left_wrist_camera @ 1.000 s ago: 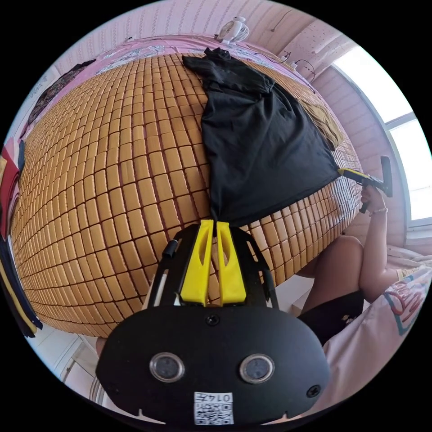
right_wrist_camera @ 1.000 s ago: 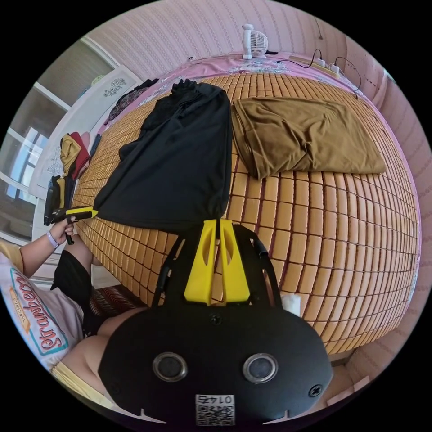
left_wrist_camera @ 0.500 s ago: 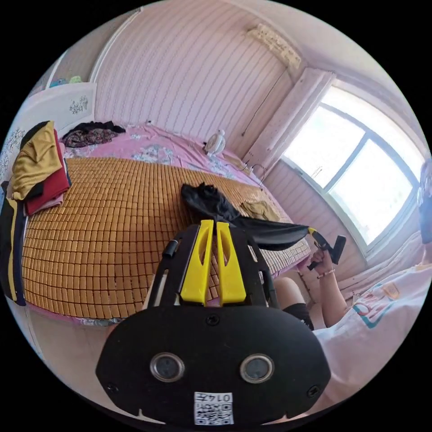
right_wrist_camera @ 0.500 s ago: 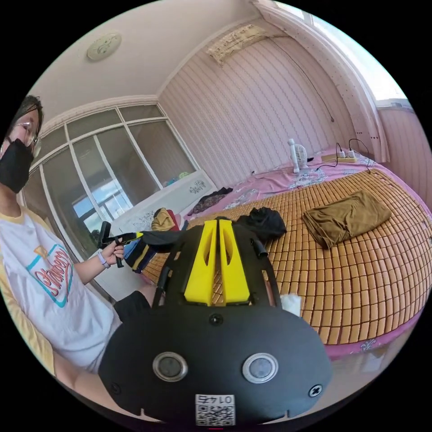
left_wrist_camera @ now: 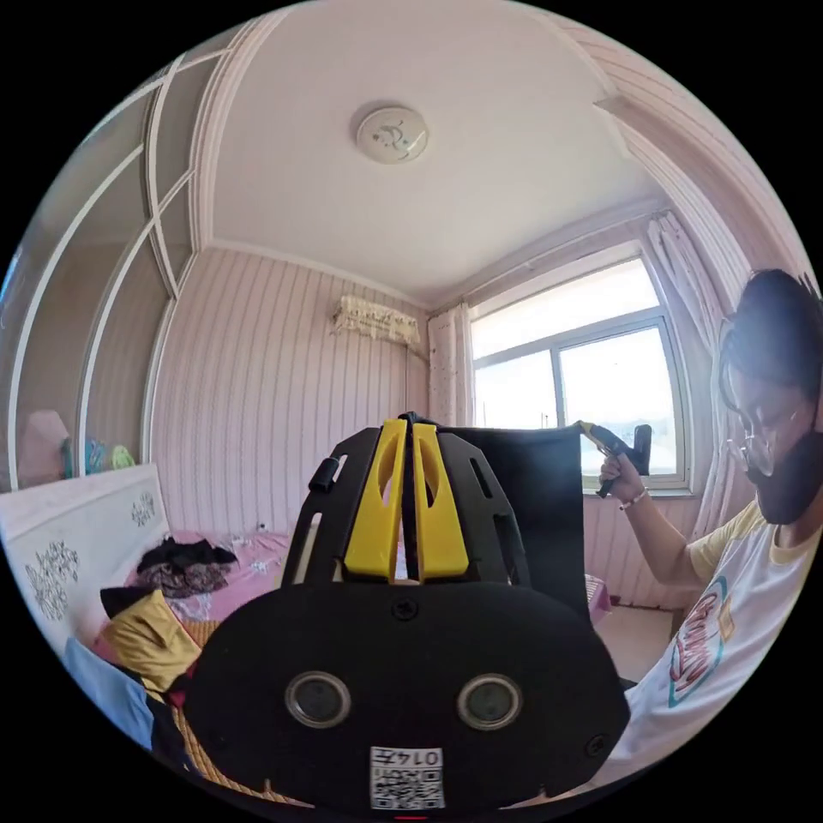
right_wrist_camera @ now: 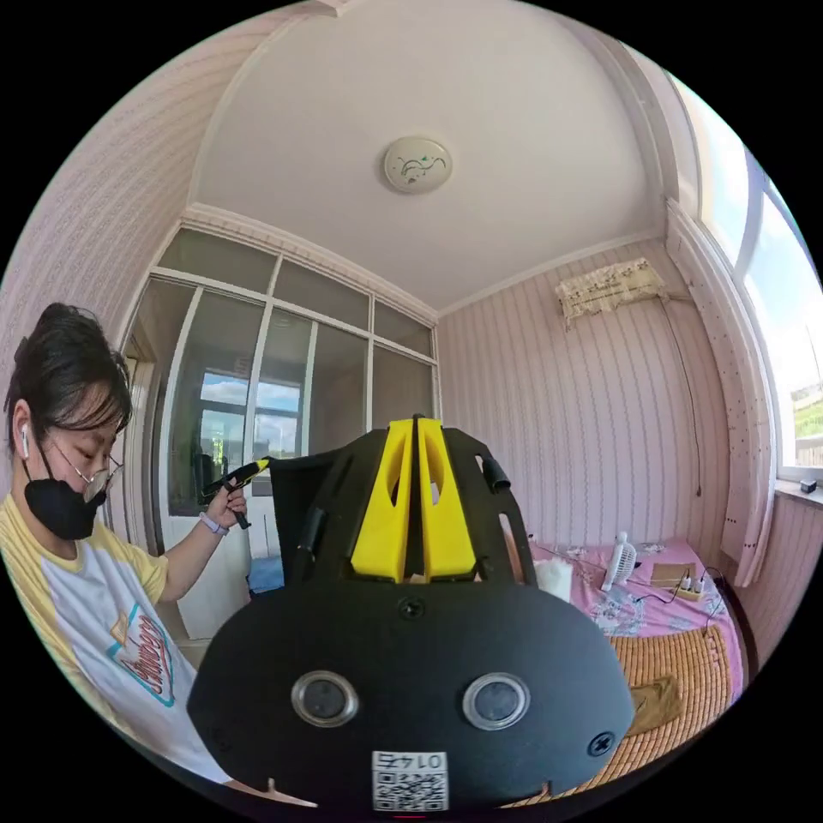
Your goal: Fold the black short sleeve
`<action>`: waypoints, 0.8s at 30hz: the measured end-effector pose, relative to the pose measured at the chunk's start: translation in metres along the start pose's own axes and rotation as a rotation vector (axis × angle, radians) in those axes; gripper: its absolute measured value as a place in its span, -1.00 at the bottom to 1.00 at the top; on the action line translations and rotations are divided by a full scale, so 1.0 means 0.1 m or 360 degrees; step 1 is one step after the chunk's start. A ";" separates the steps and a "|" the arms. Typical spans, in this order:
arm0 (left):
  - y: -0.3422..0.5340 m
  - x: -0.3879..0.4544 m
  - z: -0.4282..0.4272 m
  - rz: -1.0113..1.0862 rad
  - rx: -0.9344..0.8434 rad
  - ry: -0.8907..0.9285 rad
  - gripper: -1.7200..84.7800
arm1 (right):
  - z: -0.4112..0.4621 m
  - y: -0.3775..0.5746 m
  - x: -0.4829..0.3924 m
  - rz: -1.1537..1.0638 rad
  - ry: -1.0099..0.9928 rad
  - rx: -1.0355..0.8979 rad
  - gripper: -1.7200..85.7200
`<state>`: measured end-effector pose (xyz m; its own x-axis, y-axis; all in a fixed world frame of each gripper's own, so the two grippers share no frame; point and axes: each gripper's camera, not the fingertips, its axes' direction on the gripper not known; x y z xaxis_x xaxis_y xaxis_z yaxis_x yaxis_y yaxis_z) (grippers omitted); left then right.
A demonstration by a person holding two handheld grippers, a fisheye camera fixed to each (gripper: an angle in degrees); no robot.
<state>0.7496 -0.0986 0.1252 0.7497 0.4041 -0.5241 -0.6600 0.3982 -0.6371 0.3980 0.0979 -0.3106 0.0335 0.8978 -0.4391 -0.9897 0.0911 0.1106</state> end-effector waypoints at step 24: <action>-0.21 -0.64 -0.07 0.0054 -0.0271 -0.0199 -0.98 | 1.62 -0.56 -0.24 -0.0263 0.0149 -0.0679 -0.96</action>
<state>0.7158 -0.1384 0.1678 0.7084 0.5181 -0.4793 -0.6590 0.2423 -0.7121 0.4754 0.1409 -0.1623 0.2022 0.8418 -0.5004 -0.9417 0.0268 -0.3355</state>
